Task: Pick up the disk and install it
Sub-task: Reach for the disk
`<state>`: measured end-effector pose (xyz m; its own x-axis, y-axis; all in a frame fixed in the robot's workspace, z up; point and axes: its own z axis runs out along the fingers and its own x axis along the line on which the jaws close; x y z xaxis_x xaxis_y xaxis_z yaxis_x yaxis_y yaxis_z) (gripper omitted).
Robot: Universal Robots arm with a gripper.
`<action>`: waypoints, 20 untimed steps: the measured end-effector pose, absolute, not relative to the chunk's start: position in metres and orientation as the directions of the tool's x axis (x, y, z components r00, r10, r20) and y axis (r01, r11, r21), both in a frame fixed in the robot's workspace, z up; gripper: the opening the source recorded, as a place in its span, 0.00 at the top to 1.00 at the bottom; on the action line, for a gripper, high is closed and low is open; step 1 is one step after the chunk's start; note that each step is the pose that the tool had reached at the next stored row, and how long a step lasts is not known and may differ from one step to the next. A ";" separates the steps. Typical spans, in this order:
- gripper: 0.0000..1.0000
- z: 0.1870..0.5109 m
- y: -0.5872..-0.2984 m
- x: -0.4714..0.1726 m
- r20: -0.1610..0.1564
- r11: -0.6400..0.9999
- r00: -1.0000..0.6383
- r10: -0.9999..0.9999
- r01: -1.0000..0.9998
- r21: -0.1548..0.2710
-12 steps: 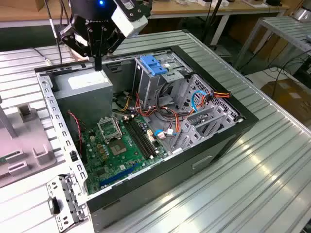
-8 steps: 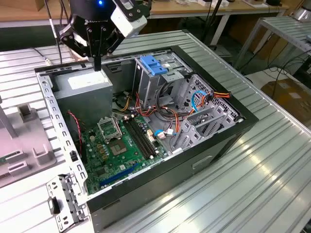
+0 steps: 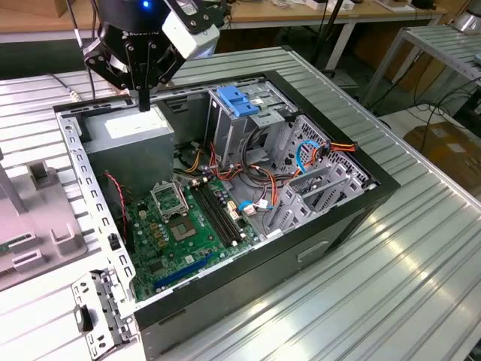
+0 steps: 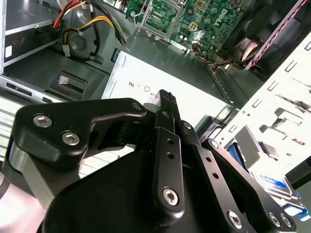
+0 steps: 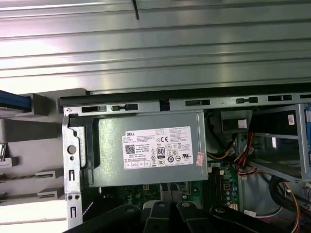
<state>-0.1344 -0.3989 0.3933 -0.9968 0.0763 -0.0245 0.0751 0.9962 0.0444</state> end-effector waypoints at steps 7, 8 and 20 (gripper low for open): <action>0.89 0.393 -0.399 -0.139 -0.024 0.996 -0.997 0.076 0.075 0.044; 0.89 0.393 -0.399 -0.139 -0.024 0.996 -0.997 0.076 0.075 0.044; 0.89 0.393 -0.399 -0.146 -0.024 0.996 -0.997 0.076 0.075 0.044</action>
<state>-0.1458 -0.3989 0.3933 -0.9968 0.0762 -0.0245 0.0751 0.9962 0.0444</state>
